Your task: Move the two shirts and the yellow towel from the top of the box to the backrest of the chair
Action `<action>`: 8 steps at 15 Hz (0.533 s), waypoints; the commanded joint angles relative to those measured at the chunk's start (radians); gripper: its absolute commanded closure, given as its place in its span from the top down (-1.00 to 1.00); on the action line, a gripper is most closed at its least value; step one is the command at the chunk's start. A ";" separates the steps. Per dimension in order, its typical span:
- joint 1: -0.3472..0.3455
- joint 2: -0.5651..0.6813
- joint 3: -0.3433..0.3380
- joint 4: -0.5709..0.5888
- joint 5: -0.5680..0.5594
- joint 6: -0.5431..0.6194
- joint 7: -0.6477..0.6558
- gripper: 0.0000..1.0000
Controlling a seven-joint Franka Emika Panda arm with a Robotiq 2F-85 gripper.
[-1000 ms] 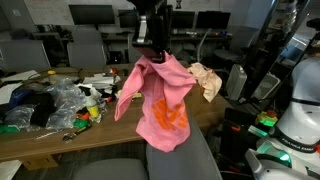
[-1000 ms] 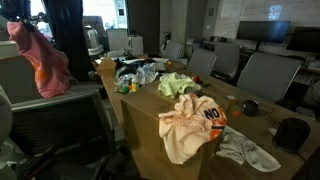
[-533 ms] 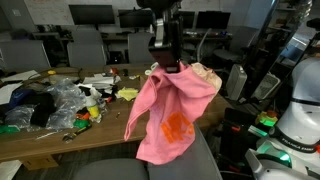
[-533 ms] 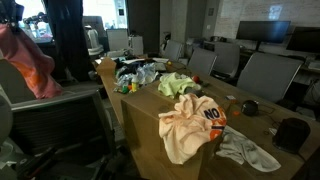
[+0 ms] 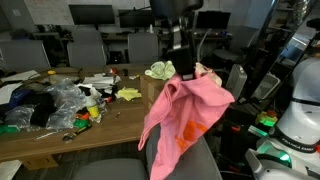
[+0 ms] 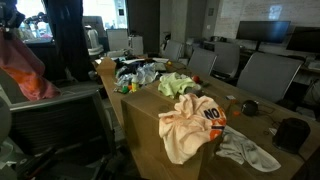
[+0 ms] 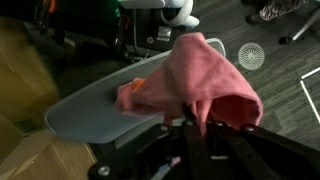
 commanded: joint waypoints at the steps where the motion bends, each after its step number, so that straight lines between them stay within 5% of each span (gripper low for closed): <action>1: -0.021 -0.038 -0.020 -0.057 0.078 0.014 -0.053 -0.96; 8: -0.031 -0.037 -0.042 -0.106 0.166 0.037 -0.202 -0.96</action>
